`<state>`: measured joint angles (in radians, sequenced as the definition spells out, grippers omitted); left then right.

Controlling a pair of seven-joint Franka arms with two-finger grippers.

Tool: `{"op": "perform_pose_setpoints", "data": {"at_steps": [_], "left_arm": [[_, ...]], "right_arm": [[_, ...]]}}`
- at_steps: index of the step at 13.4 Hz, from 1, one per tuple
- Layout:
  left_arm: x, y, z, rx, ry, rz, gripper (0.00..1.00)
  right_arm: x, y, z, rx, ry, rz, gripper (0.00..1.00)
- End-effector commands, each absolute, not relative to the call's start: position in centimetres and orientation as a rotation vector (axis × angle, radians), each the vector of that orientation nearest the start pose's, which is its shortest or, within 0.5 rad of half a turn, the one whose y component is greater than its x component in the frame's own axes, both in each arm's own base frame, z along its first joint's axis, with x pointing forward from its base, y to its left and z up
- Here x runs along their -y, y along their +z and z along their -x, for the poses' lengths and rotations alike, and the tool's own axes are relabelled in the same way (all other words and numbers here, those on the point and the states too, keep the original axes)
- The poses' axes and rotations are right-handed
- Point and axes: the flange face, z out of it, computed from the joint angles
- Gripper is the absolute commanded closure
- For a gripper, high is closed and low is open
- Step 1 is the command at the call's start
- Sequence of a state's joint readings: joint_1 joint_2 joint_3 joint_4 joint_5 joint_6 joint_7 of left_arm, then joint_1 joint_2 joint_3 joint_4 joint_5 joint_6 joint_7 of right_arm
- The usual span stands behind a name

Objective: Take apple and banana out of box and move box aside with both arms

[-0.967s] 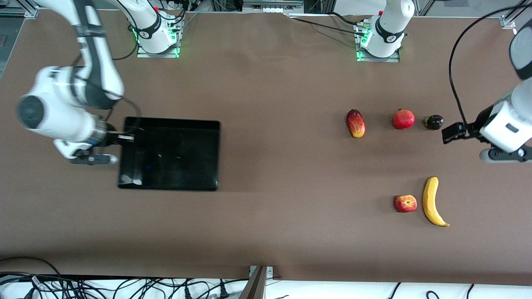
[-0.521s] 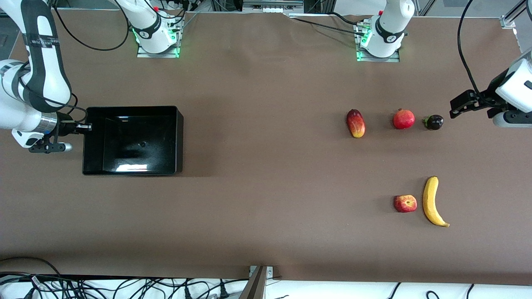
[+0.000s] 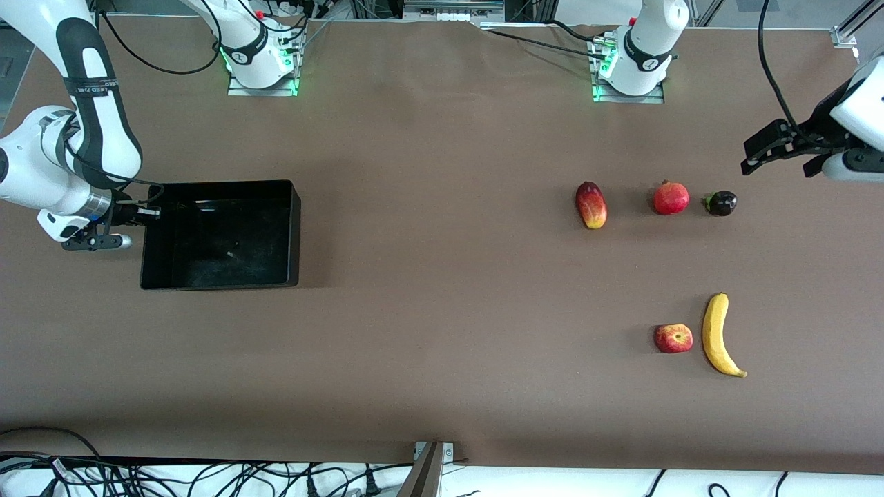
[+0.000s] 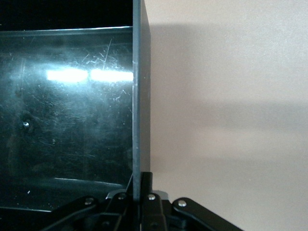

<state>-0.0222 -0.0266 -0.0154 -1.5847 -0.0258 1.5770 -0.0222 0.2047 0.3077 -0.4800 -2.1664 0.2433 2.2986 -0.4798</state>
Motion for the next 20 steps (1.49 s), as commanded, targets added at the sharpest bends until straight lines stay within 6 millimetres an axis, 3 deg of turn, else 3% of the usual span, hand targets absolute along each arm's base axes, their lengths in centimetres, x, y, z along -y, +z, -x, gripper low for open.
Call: {"op": "perform_pose_setpoints", "data": {"at_steps": [1,3,5,8,10,12,13,15,17,18,20], "left_arm": [[3.1,64.6,-53.5,-0.027,-0.021,3.192,0.00],[2.6,64.7,-53.5,0.000,-0.021,3.193,0.00],[2.6,64.7,-53.5,0.004,-0.019,3.193,0.00],[2.6,64.7,-53.3,0.033,-0.003,3.192,0.00],[2.6,64.8,-53.3,0.043,-0.008,3.192,0.00],[2.6,64.8,-53.3,0.026,-0.008,3.191,0.00],[2.6,64.6,-53.3,0.021,-0.001,3.191,0.00],[2.6,64.6,-53.3,0.021,0.001,3.186,0.00],[2.5,64.8,-53.3,0.022,-0.004,3.179,0.00],[2.6,64.8,-53.3,0.019,-0.007,3.177,0.00],[2.5,65.1,-53.2,0.021,-0.009,3.179,0.00]], "right_arm": [[14.6,26.2,-52.4,0.038,0.151,3.031,0.01],[14.3,26.7,-52.1,-0.031,0.230,2.996,0.00],[14.0,29.3,-53.5,-0.016,0.231,2.983,0.00],[14.2,34.7,-56.3,0.088,0.237,3.029,0.00],[13.6,40.4,-58.3,0.147,0.231,3.037,0.00],[11.9,46.1,-60.2,0.229,0.220,3.059,0.00],[11.2,47.9,-60.7,0.254,0.200,3.066,0.00],[10.4,50.3,-60.8,0.290,0.190,3.080,0.00],[9.3,54.2,-61.1,0.375,0.211,3.138,0.00],[7.8,55.8,-60.7,0.413,0.283,3.157,0.00],[4.3,56.5,-60.6,0.438,0.313,3.176,0.00]]}}
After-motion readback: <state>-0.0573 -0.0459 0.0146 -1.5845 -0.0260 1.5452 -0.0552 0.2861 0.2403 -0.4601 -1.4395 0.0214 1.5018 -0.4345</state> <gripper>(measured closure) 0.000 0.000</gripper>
